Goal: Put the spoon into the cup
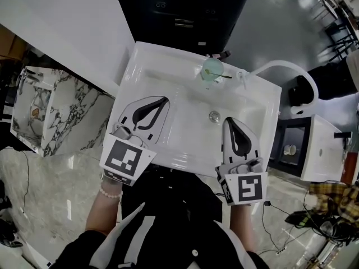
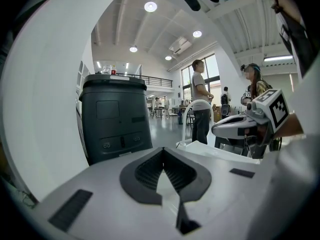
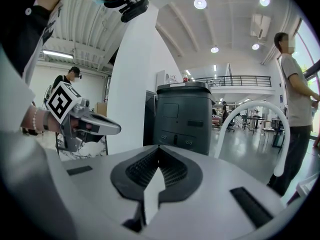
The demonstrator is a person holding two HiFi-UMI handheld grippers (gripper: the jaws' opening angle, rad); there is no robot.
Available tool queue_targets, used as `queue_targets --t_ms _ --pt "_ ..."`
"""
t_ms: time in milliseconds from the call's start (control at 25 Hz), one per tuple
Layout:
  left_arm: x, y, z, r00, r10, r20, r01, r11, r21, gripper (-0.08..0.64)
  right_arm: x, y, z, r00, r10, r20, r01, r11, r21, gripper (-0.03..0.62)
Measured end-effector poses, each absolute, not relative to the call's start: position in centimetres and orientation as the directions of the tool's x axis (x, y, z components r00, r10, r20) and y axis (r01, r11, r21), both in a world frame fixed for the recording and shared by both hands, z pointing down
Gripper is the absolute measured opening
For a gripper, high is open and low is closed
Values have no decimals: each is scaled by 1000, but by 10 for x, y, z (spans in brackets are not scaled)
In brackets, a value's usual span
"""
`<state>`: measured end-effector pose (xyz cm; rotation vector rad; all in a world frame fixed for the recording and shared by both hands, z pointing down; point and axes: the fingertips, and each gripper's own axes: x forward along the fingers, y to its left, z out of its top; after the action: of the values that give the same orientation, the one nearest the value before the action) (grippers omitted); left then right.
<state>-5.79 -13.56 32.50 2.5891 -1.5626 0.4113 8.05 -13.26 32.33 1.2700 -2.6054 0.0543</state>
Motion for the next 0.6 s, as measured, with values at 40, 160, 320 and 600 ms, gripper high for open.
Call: queue_targets --t_ms 40,160,320,600 --pt "-58 -136 326 442 -854 275 -879 -474 -60 2 79 -133 323 -599 -770 220 -776 626 78 0" --pt "-60 -136 327 444 -854 271 -877 -476 -65 2 77 -132 322 -606 -767 212 -770 632 86 0" --pt "-59 -136 326 443 -852 278 -879 -474 -52 2 77 -132 322 -605 -766 216 -771 631 80 0" --pt "-60 -137 327 445 -853 273 -877 -477 -62 2 79 -131 329 -593 -762 260 -775 628 73 0"
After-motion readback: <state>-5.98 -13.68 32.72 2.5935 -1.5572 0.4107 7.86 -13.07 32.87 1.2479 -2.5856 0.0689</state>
